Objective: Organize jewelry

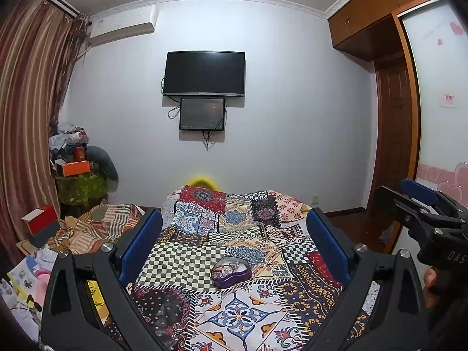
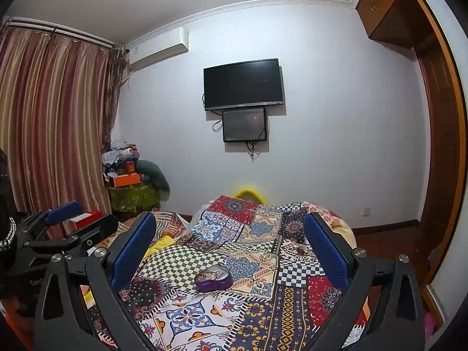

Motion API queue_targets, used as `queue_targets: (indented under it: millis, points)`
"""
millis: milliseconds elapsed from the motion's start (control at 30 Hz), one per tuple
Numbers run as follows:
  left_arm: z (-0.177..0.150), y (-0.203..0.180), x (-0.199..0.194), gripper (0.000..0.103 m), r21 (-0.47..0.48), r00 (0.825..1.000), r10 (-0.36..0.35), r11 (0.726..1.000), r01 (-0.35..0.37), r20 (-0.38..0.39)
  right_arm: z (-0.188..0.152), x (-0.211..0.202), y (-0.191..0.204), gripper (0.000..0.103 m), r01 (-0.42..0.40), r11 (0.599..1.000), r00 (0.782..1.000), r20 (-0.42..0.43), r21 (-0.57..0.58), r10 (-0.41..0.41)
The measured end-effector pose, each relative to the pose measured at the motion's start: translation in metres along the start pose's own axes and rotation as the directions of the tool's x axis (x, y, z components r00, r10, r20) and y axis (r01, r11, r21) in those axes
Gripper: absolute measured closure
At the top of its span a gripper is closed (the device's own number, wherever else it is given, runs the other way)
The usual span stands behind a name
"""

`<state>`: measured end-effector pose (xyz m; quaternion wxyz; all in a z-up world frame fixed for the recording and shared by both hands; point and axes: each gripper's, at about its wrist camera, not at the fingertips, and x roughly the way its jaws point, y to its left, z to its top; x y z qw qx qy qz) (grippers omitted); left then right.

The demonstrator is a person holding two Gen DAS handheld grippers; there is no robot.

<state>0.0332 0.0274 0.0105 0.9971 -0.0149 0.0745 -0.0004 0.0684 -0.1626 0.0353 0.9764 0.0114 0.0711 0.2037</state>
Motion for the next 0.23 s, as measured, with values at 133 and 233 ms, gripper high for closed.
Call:
queue_targets:
  millis: [133,233]
  points:
    - [-0.0014,0.0004,0.0031,0.004,-0.001,1.0,0.004,1.0,-0.004,-0.004,-0.0024,0.0051,0.0002,0.003,-0.004,1.0,1.0,-0.015,0.006,0.004]
    - [-0.0025,0.0035,0.0067,0.004,-0.005,1.0,0.008,1.0,-0.008,-0.01,-0.0042,0.009,0.0004,0.003,-0.002,1.0,1.0,-0.025,0.007,0.002]
